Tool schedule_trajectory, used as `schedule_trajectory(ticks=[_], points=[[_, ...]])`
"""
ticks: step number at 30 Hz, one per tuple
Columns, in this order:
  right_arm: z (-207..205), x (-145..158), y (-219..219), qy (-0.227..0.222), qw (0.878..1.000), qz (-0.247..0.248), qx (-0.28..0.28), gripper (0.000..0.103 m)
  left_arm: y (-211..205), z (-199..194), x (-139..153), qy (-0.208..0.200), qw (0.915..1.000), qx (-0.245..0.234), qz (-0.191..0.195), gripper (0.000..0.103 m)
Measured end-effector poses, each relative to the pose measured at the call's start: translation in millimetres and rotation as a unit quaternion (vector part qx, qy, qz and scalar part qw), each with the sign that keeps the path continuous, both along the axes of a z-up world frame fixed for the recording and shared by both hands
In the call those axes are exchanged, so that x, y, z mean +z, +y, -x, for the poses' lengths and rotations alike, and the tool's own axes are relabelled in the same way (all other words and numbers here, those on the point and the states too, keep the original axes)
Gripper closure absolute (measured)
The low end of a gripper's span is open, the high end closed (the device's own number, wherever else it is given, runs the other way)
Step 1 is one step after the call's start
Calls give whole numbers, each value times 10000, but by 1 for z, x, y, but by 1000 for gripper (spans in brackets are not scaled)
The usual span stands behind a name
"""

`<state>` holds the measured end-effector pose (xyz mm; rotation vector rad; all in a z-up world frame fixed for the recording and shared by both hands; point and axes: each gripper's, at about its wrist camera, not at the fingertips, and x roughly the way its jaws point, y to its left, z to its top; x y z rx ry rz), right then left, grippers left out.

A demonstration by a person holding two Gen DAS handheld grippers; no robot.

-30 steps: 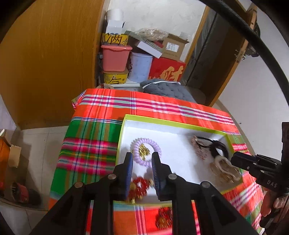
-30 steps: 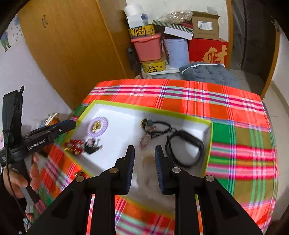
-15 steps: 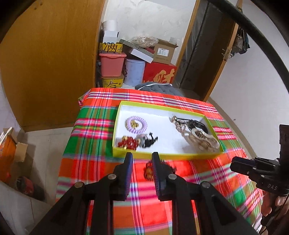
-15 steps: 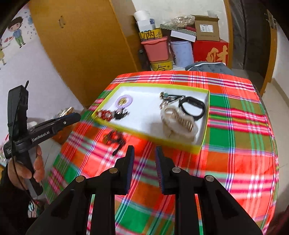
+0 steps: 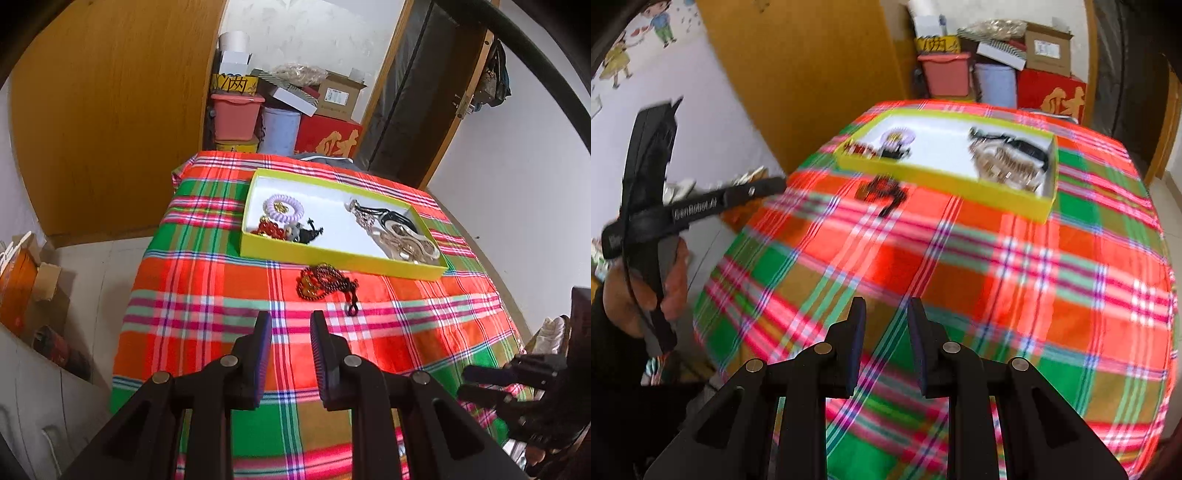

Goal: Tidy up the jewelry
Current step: 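Withdraw both grippers from the tray toward the remaining beaded necklace and blue hair tie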

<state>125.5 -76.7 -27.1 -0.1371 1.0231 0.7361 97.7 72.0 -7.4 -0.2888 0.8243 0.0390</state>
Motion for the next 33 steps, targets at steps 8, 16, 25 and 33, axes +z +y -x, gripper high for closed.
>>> schedule_trajectory(ticks=[8,16,25,33], points=[[28,-18,16,253,9991,102,331,79,-12,4,-6,71,9999,-142,35,82],[39,-31,27,295,9973,319,585,79,-12,7,-8,104,9998,-157,70,82],[46,-32,32,164,9960,494,724,87,-9,3,-10,152,9997,-133,107,82],[52,-34,38,-78,9935,735,861,94,-8,-1,-13,197,9996,-163,144,82]])
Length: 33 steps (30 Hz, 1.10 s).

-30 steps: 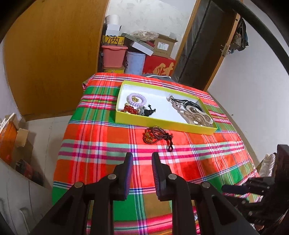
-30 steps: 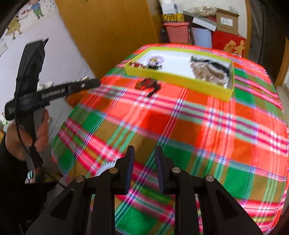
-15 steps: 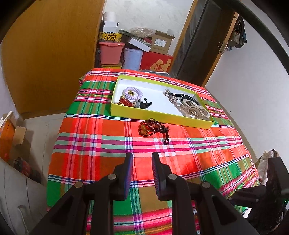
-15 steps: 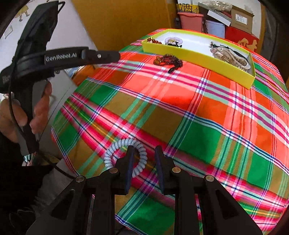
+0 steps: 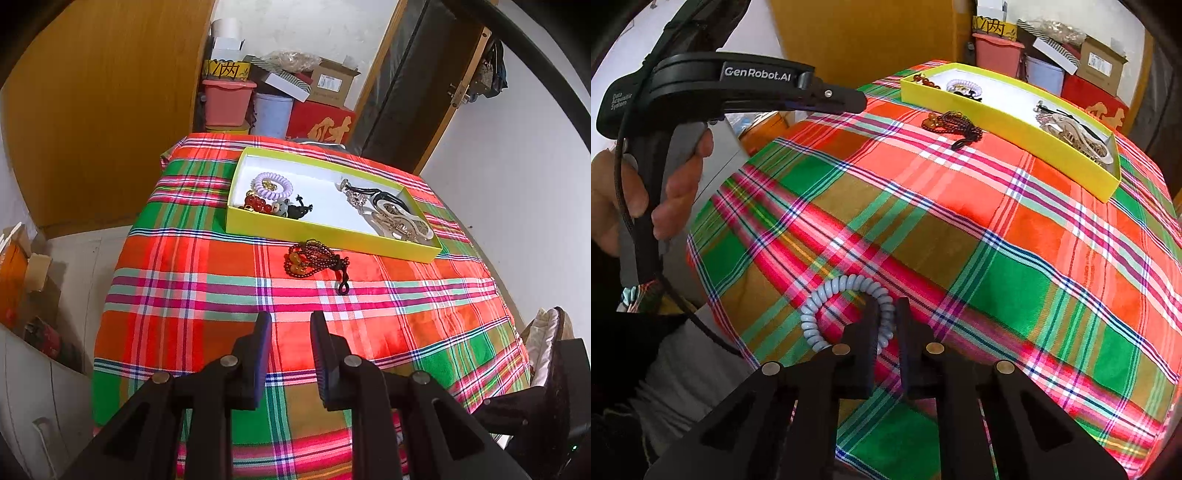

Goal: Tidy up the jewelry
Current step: 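Withdraw both grippers from the tray toward the remaining beaded necklace and blue hair tie, then grasp the brown beaded necklace with the left gripper while the right gripper grasps the blue coil hair tie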

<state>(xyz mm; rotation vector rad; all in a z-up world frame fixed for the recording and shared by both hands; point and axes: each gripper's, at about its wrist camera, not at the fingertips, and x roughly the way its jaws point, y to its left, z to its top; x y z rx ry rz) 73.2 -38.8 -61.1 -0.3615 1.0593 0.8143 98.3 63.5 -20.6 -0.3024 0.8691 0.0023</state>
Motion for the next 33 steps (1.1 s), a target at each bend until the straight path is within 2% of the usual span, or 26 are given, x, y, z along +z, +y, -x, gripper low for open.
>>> schedule_trajectory(ticks=[16,17,20,23,29,33], points=[[-43,19,-29,-150,9957,-293,-867,94,-6,-34,-14,170,9996,-212,78,82],[-46,20,-31,-148,9954,-297,-903,94,-6,-39,-16,186,9996,-214,76,80],[-53,20,-35,-143,9945,-308,-988,94,-5,-50,-19,190,9995,-216,143,66],[-60,19,-37,-145,9939,-322,-1049,94,-5,-64,-22,183,9993,-213,228,60],[-73,17,-42,-131,9925,-349,-1165,94,1,-90,-31,283,9991,1,312,59],[-78,16,-46,-120,9918,-359,-1220,94,-2,-103,-41,413,9989,27,238,59]])
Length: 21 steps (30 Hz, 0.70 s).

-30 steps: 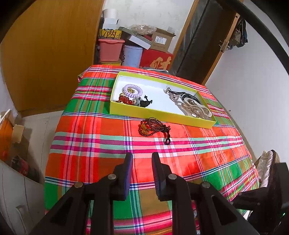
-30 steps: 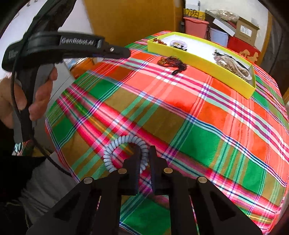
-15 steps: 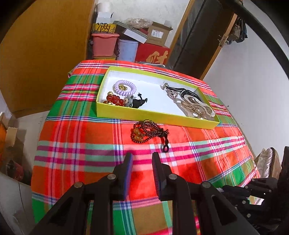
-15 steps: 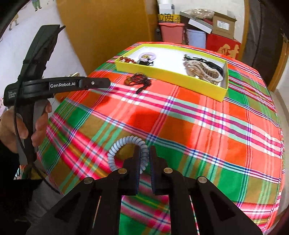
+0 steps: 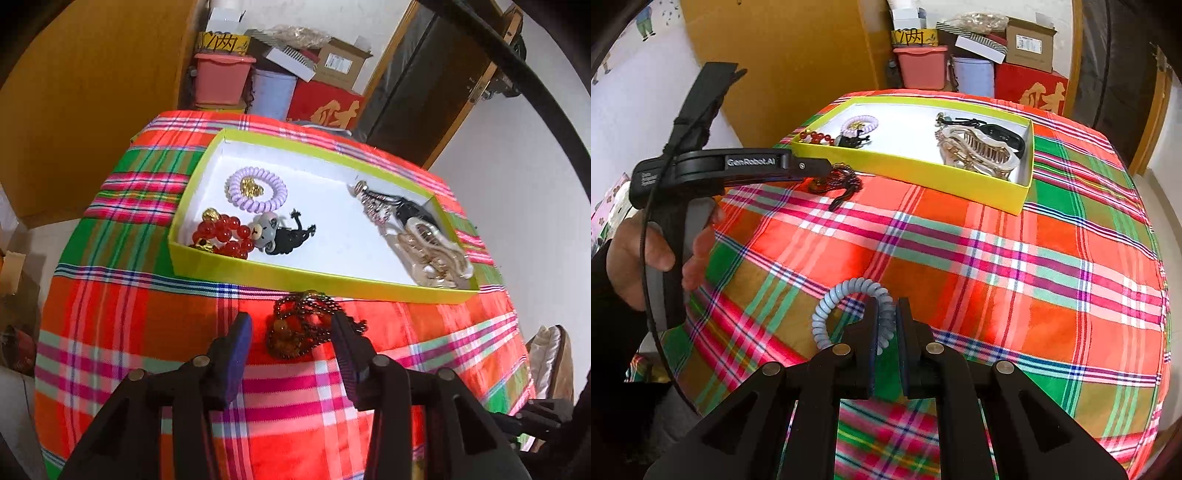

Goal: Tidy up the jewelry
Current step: 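Grasp the brown beaded necklace with the left gripper while the right gripper grasps the blue coil hair tie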

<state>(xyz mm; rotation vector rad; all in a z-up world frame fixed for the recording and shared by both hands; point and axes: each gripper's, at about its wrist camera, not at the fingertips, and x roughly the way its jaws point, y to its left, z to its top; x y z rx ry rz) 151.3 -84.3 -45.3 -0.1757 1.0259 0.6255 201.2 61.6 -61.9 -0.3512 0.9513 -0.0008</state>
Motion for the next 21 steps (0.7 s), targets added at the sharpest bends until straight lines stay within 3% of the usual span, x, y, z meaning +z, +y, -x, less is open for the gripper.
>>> schedule_trajectory(ticks=[7,10,13,21], points=[[-10,1,-6,-33,9999,-32,-136,94,-12,5,-4,-97,9989,-19,-467,62],[-14,2,-7,-52,9998,-56,-178,94,-23,9,-6,-91,9957,-98,-919,80],[-16,3,-8,-60,9997,-72,-217,94,-24,11,-5,-97,9963,-175,-840,91],[-19,10,-10,-142,9995,-97,-276,94,-23,20,3,-191,9977,-229,-613,92]])
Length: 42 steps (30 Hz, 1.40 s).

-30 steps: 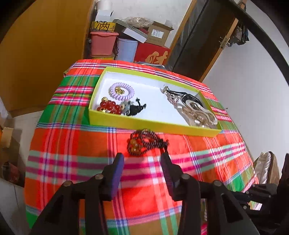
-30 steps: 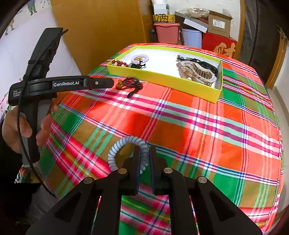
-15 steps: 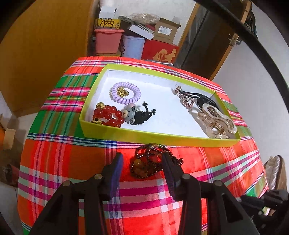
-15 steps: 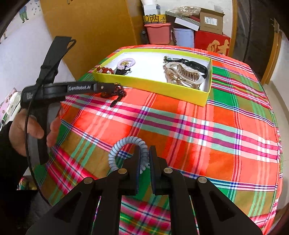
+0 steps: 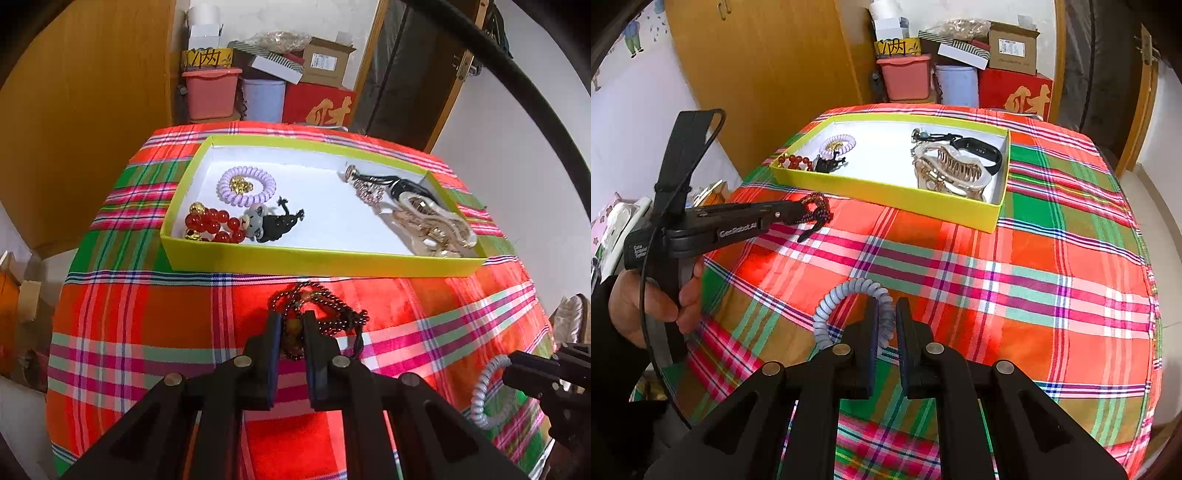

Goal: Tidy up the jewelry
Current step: 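Grasp the brown beaded necklace with the left gripper while the right gripper grasps the blue coil hair tie, then carry the beaded necklace and blue hair tie into the tray and release both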

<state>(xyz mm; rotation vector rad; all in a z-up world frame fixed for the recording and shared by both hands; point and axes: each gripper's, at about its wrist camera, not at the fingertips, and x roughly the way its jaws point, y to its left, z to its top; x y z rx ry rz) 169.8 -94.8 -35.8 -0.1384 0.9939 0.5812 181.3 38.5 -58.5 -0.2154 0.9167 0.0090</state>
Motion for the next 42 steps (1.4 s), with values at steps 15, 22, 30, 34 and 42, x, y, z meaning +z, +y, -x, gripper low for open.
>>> schedule_trajectory(ticks=[15,22,30,34,42], points=[[-16,25,2,-280,9995,-163,-64,94,9,19,58,-545,9981,-123,267,92],[-27,35,14,-443,9988,-212,-2,94,9,15,83,-780,9964,-251,239,92],[-45,40,25,-536,9982,-267,29,94,9,3,89,-823,9959,-321,205,92],[-56,41,31,-559,9980,-276,33,94,11,-7,89,-826,9958,-323,220,92],[-86,45,42,-652,9975,-259,-27,94,27,-33,85,-810,9962,-259,194,92]])
